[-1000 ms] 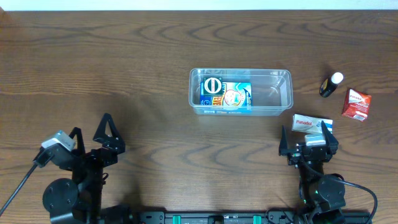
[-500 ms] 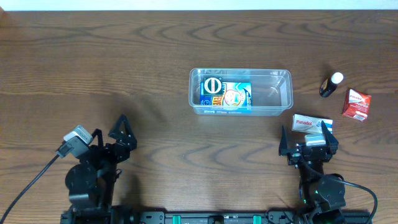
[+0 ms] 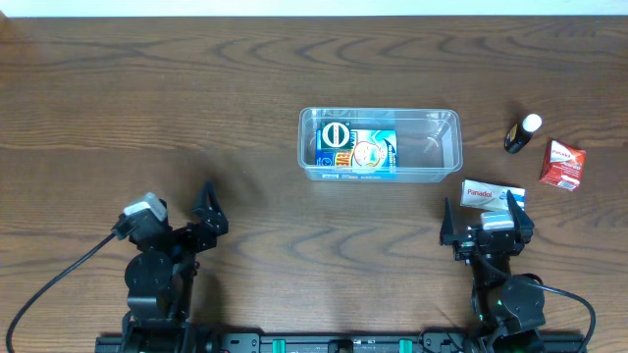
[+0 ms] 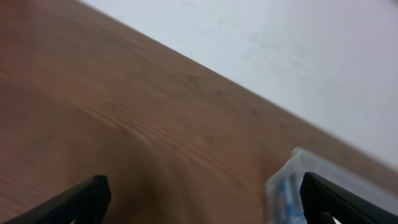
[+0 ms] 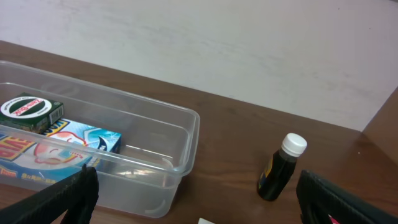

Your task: Pack container

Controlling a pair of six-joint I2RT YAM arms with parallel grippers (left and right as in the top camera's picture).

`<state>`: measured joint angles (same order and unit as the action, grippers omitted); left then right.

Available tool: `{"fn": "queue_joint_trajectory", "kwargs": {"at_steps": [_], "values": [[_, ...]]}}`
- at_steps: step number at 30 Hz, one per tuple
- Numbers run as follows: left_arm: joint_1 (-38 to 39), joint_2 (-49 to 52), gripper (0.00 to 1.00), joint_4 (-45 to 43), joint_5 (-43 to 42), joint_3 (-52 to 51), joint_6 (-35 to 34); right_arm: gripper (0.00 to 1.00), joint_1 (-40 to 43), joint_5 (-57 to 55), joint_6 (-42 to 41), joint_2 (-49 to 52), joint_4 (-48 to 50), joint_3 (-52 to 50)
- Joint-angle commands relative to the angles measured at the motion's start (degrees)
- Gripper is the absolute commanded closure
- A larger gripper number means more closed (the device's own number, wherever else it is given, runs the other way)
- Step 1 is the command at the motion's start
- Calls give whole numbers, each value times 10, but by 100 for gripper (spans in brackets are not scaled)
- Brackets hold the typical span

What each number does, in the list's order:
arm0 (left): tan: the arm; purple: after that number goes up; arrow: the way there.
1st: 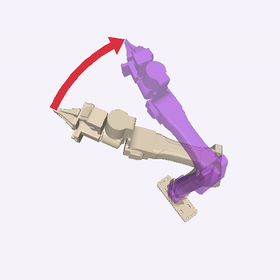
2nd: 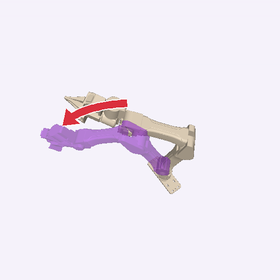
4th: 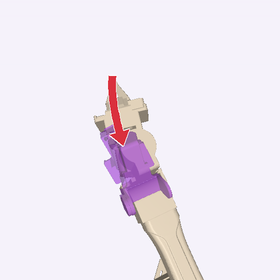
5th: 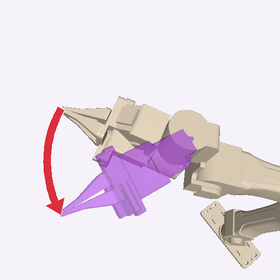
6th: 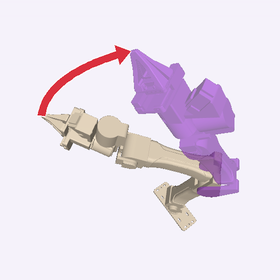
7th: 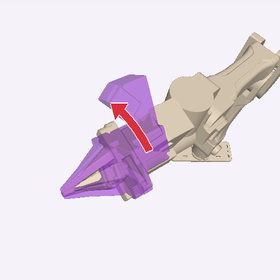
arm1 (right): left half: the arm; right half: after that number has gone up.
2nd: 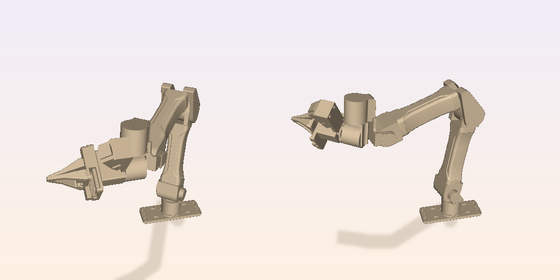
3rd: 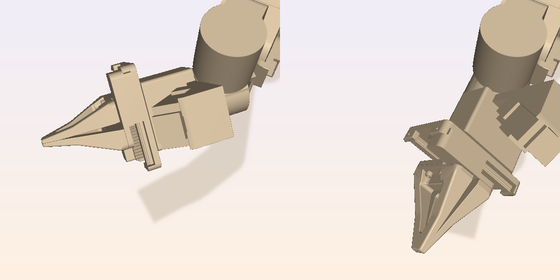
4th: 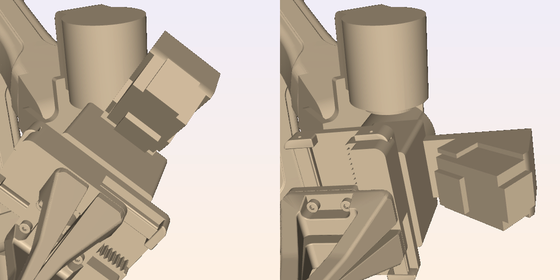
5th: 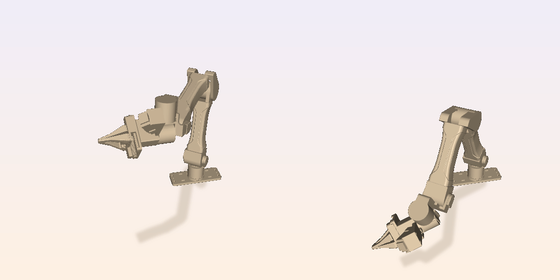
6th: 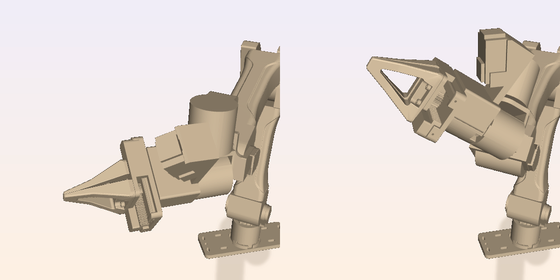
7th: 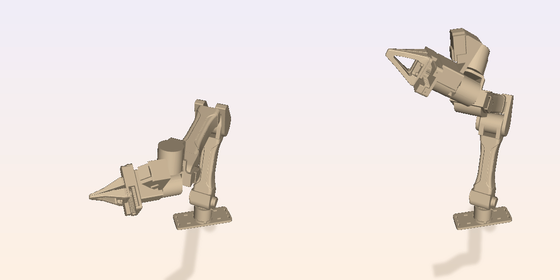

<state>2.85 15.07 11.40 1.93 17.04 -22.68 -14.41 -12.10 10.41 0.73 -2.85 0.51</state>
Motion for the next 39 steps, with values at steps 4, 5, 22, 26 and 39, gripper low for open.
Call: {"fn": "queue_joint_trajectory", "kwargs": {"at_steps": [4,5,22,26,39], "values": [[12,6,2,7,7,-6,119,1,2,-5,4,-1,-1,-2],[15,7,2,7,7,-9,124,1,2,-5,4,-1,-1,-2],[16,7,2,-124,-11,-119,126,1,2,-5,4,-1,-1,-2],[16,7,2,-151,-9,-152,126,1,2,-5,4,-1,-1,-2],[16,12,2,-135,7,-168,126,1,2,-5,4,-1,-1,-2]]}}
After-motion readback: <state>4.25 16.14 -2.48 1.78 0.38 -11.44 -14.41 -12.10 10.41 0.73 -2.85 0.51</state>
